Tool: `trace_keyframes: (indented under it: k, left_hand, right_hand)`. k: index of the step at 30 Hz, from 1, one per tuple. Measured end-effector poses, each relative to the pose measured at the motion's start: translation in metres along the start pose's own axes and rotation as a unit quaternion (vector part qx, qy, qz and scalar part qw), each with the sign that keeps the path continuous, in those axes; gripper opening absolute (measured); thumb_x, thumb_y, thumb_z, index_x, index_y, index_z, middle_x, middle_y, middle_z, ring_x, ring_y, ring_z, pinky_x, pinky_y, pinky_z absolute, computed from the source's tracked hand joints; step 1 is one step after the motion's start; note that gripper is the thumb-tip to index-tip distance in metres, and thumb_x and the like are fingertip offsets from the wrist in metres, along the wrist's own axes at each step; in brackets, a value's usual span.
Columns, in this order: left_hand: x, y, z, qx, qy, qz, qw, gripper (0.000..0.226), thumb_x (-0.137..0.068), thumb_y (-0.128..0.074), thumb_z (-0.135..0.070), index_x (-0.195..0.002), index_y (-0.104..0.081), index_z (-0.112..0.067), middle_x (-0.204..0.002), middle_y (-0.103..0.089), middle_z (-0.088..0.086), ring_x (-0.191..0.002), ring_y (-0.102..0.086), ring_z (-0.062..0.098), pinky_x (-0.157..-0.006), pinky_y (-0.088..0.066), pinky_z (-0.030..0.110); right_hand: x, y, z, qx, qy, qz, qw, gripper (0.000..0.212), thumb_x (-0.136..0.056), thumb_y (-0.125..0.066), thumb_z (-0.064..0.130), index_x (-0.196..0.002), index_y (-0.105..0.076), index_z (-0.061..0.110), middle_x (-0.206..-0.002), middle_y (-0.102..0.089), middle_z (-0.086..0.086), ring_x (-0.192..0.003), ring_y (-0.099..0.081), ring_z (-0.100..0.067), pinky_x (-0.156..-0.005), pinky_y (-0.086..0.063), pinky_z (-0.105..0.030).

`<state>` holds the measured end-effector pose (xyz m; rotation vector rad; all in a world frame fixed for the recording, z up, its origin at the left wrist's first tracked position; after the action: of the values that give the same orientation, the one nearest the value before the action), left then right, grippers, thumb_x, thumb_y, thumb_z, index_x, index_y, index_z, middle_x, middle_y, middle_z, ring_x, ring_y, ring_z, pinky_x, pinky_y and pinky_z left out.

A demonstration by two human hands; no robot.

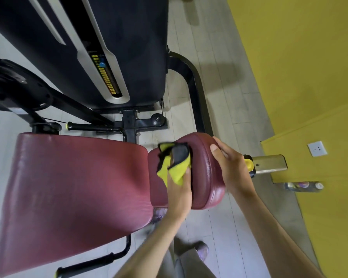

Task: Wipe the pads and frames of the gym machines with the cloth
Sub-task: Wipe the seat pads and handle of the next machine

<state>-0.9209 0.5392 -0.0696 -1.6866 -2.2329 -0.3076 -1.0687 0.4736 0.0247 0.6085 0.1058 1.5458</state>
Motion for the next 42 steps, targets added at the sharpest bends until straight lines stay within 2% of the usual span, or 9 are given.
trace_keyframes:
  k: [8,11,13,20,25,29,32,35,42]
  left_hand:
    - [-0.077,0.032,0.019,0.021,-0.002,0.001,1.0,0.035,-0.111,-0.039,-0.035,-0.141,-0.057,-0.042,-0.143,-0.056,-0.025,-0.137,-0.047,-0.003,-0.123,-0.031,0.035]
    - [-0.064,0.031,0.044,0.037,0.09,-0.009,0.995,0.024,-0.1,-0.051,-0.06,-0.119,-0.066,-0.059,-0.129,-0.065,-0.028,-0.13,-0.054,0.001,-0.12,-0.035,0.038]
    - [-0.047,0.025,0.042,0.039,0.119,-0.017,0.992,0.061,-0.085,-0.059,-0.078,-0.136,-0.061,-0.045,-0.144,-0.058,-0.016,-0.14,-0.048,0.01,-0.122,-0.032,0.046]
    - [0.029,-0.026,-0.07,0.008,-0.143,0.082,0.986,0.075,-0.093,-0.067,-0.026,-0.153,-0.029,-0.051,-0.161,-0.032,-0.023,-0.155,-0.023,0.014,-0.125,-0.016,0.053]
    - [-0.036,0.007,-0.009,0.062,-0.077,-0.009,0.995,0.055,-0.093,-0.059,-0.018,-0.146,-0.05,-0.03,-0.15,-0.053,-0.007,-0.142,-0.046,0.018,-0.12,-0.032,0.05]
    - [-0.093,0.041,0.054,0.012,-0.023,-0.023,0.999,0.037,-0.103,-0.049,-0.041,-0.138,-0.057,-0.038,-0.136,-0.058,-0.03,-0.133,-0.051,0.0,-0.117,-0.033,0.029]
    - [-0.126,0.058,0.084,-0.008,-0.007,-0.05,0.999,0.036,-0.104,-0.044,-0.042,-0.138,-0.056,-0.044,-0.137,-0.055,-0.033,-0.136,-0.048,0.0,-0.114,-0.028,0.022]
    - [-0.153,0.069,0.112,0.001,0.011,-0.046,0.999,0.039,-0.108,-0.043,-0.037,-0.146,-0.054,-0.035,-0.145,-0.054,-0.024,-0.132,-0.046,-0.012,-0.112,-0.024,0.017]
    - [-0.175,0.078,0.132,0.063,0.111,-0.042,0.991,0.041,-0.092,-0.057,-0.046,-0.128,-0.07,-0.031,-0.13,-0.069,-0.007,-0.123,-0.063,0.012,-0.115,-0.042,0.046]
  right_hand:
    - [0.001,-0.001,0.004,0.007,-0.011,-0.027,1.0,0.027,-0.108,-0.051,0.029,-0.131,-0.065,0.03,-0.112,-0.07,0.022,-0.097,-0.061,0.019,-0.076,-0.044,0.001]
    - [0.004,-0.001,0.007,0.015,-0.009,-0.034,0.999,0.032,-0.108,-0.05,0.029,-0.137,-0.063,0.025,-0.113,-0.069,0.017,-0.093,-0.058,0.024,-0.073,-0.041,0.004]
    - [0.002,-0.002,0.005,0.02,-0.016,-0.038,0.999,0.032,-0.107,-0.051,0.03,-0.136,-0.063,0.025,-0.112,-0.068,0.019,-0.096,-0.059,0.021,-0.073,-0.041,0.003]
    - [0.004,-0.004,0.012,0.016,-0.005,-0.026,1.0,0.028,-0.102,-0.053,0.004,-0.122,-0.068,0.016,-0.12,-0.072,-0.001,-0.1,-0.064,-0.01,-0.082,-0.043,0.0]
    - [0.003,-0.001,0.005,0.005,-0.03,-0.063,0.998,0.029,-0.104,-0.059,0.026,-0.131,-0.068,0.021,-0.115,-0.071,0.014,-0.115,-0.064,-0.012,-0.09,-0.049,-0.009]
    - [0.005,-0.003,0.006,0.029,-0.039,-0.068,0.996,0.043,-0.101,-0.061,0.043,-0.14,-0.063,0.025,-0.126,-0.07,0.01,-0.121,-0.062,-0.011,-0.081,-0.043,0.001]
    - [0.008,-0.007,0.008,0.045,-0.046,-0.067,0.996,0.067,-0.078,-0.067,0.072,-0.136,-0.063,0.039,-0.121,-0.07,0.021,-0.114,-0.064,-0.001,-0.09,-0.052,-0.019]
    - [0.008,-0.009,0.006,0.086,-0.045,-0.099,0.99,0.061,-0.079,-0.077,0.063,-0.134,-0.063,0.039,-0.115,-0.071,0.023,-0.11,-0.065,0.0,-0.094,-0.056,-0.031]
    - [0.009,-0.009,0.009,0.083,-0.048,-0.095,0.991,0.059,-0.083,-0.077,0.057,-0.136,-0.062,0.036,-0.116,-0.07,0.022,-0.111,-0.065,-0.004,-0.097,-0.055,-0.036]
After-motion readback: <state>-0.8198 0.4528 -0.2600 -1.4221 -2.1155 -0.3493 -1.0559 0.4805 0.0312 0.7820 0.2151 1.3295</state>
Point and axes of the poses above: each hand's wrist, its own x-axis away from the middle knuckle, its own y-axis out of the back of the hand, z = x × y, the point moved 6 cm from there along -x, towards the middle knuckle
